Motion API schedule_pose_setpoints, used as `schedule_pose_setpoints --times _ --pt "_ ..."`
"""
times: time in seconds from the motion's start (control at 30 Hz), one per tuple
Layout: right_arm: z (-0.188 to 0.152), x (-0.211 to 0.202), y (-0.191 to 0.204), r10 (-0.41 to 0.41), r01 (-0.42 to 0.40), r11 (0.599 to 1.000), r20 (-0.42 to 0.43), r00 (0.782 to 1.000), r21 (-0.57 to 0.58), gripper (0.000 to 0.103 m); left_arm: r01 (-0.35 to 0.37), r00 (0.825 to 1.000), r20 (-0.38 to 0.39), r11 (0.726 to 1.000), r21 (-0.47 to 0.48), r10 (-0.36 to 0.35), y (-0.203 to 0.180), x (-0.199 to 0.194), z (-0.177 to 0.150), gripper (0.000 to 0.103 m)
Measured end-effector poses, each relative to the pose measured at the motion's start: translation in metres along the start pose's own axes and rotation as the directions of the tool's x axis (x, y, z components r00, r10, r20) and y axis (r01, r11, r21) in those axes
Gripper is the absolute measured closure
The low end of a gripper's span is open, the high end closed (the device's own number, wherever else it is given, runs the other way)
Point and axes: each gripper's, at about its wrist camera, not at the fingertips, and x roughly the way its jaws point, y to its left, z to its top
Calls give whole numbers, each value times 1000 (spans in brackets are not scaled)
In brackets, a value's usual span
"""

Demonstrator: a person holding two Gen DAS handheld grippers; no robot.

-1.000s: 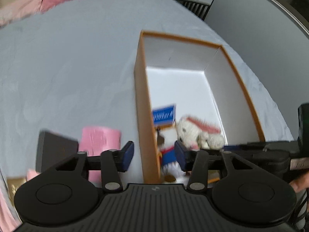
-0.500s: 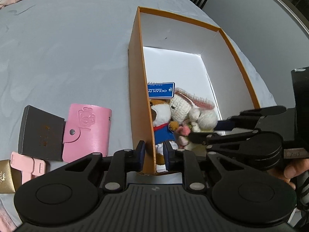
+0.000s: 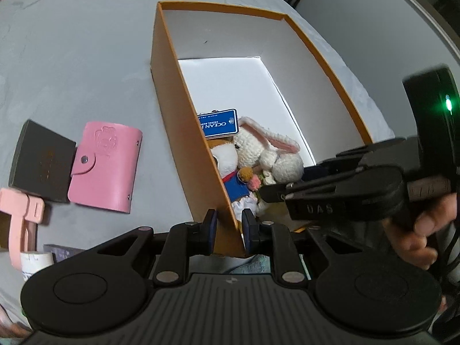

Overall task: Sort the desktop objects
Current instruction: 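Lower the plushes into the box and open both tools, then grasp the pink-green pompom with the right tool while the left grasps the red feather toy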

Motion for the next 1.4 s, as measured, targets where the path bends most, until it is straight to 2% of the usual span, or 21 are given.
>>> schedule_pose_setpoints --times 0.07,0.17,0.23,0.3,0.4,0.5,0.63,0.8,0.93,1.0,1.07,1.2,1.33,1.4 --pt "-2 -1 5 -33 33 999 18 999 -28 60 25 1000 11 1000 -12 -25 5 -6 0 83" --pt "-8 -7 11 -90 93 994 66 994 -53 59 8 998 67 1000 17 -9 8 -31 -2 83" --pt "-7 -11 13 -117 121 992 102 988 -37 54 -2 995 99 1000 23 -1 15 -51 -5 83" --pt "-14 -27 16 -144 151 988 159 977 -30 51 -37 992 124 999 23 33 24 -70 -8 82" --pt "-24 -56 23 -171 187 982 266 948 -33 48 -106 984 145 994 2 104 46 -98 -14 82" --pt "-35 -83 36 -113 140 989 382 917 -44 48 -148 978 150 989 -10 148 65 -118 -24 82" --pt "-42 -98 68 55 -1 992 432 900 -123 48 -203 969 134 979 -31 206 83 -134 -39 76" --pt "-57 -86 119 199 -122 965 347 917 -232 48 -254 964 59 964 -71 259 111 -125 -63 76" --pt "-69 -51 144 206 -147 960 246 947 -238 48 -310 950 0 947 -86 311 130 -108 -76 76" --pt "-77 -32 149 183 -140 968 199 963 -210 48 -301 953 -21 950 -87 301 137 -107 -85 76" --pt "-81 -15 147 196 -171 970 141 970 -175 48 -280 960 -43 956 -91 277 143 -103 -90 75" --pt "-82 17 155 207 -198 971 54 977 -136 47 -271 960 -94 957 -100 262 150 -91 -94 75" --pt "-77 34 165 221 -216 967 28 975 -132 48 -297 951 -123 948 -115 283 164 -85 -94 75" --pt "-73 40 168 234 -229 965 21 972 -124 48 -279 955 -135 952 -124 263 168 -82 -94 75"
